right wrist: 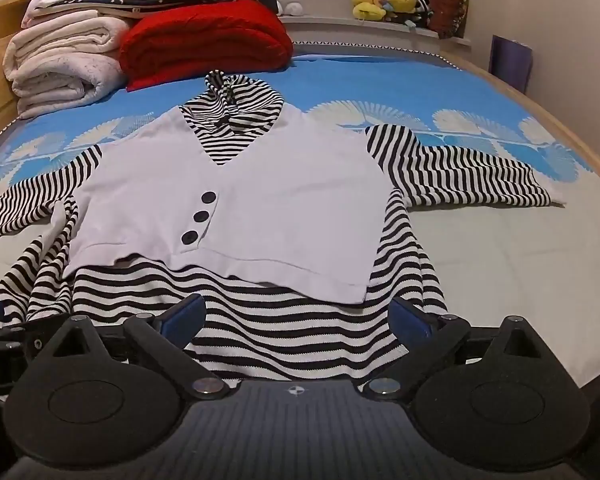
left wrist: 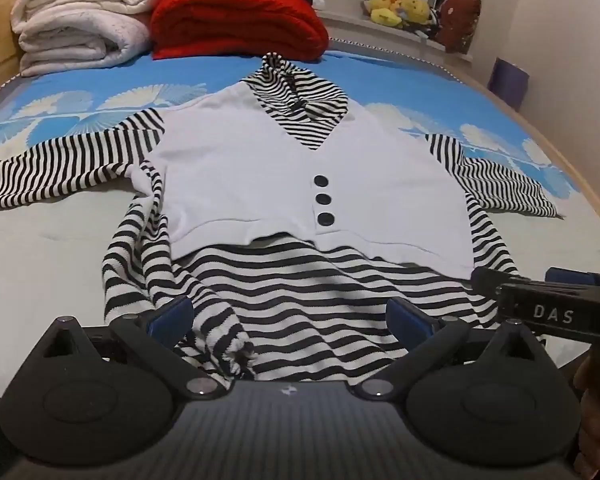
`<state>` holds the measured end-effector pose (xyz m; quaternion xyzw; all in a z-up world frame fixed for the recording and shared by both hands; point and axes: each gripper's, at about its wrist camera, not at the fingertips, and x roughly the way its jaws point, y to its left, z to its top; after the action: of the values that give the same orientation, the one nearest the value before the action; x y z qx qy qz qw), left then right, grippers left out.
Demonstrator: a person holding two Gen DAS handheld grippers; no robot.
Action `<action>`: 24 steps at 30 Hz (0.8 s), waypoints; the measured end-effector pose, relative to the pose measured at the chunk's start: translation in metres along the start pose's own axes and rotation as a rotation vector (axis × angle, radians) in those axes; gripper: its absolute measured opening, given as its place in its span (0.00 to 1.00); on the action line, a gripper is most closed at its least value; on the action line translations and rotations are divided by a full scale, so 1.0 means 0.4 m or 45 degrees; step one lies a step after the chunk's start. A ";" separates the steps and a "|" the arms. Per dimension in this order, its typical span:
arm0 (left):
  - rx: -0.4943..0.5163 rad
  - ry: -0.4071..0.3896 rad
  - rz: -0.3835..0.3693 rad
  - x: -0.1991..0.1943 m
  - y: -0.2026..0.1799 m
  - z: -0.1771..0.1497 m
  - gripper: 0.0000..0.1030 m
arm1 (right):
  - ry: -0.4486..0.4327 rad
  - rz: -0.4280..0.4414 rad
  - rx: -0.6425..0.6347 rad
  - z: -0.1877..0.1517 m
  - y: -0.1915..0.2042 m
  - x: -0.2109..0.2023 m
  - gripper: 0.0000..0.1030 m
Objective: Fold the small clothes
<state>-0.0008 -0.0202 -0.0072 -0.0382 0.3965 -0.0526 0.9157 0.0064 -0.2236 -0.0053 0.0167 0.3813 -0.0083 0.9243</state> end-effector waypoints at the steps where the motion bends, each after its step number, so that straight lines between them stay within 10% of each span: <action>1: 0.003 -0.017 0.000 -0.003 -0.002 -0.001 0.99 | 0.001 -0.001 -0.003 0.000 0.000 0.000 0.94; 24: 0.028 -0.085 0.052 -0.012 -0.010 -0.012 0.99 | 0.006 -0.012 -0.016 -0.002 0.005 0.005 0.94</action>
<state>-0.0079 -0.0235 -0.0065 -0.0216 0.3657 -0.0372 0.9297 0.0072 -0.2217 -0.0071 0.0093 0.3837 -0.0102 0.9234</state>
